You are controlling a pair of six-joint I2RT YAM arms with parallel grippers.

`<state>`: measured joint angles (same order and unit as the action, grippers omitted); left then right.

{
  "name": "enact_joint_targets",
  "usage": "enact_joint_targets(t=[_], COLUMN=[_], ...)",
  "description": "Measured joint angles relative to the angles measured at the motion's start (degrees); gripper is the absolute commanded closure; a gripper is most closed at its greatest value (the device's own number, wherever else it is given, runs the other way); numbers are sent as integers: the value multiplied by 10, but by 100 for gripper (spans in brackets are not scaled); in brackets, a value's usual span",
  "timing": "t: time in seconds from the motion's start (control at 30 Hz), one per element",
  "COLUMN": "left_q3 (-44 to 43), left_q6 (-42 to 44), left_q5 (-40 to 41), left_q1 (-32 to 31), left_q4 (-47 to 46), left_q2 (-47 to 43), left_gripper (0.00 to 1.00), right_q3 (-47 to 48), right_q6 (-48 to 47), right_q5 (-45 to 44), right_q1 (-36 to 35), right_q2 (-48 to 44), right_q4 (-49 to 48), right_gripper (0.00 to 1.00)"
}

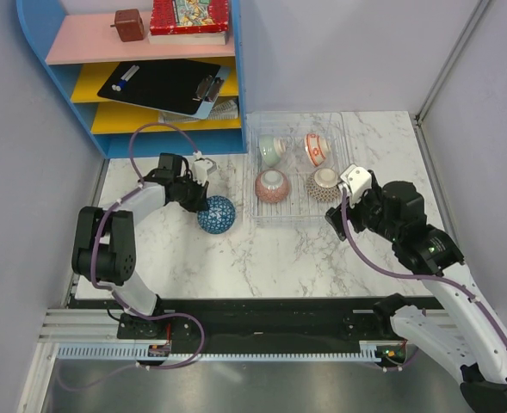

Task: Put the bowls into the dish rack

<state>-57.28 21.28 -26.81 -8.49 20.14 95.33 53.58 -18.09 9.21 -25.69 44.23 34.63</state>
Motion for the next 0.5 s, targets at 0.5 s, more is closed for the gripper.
enact_joint_targets(t=[0.5], left_q3=[-87], left_q6=[15], left_q5=[-56], left_q1=[-55], left_q4=[81], left_q2=[-207], left_gripper=[98], right_q3=[162], right_q6=[64], right_q5=[147], right_q1=[1], right_q2=[160], right_q4=[1], right_gripper=[2])
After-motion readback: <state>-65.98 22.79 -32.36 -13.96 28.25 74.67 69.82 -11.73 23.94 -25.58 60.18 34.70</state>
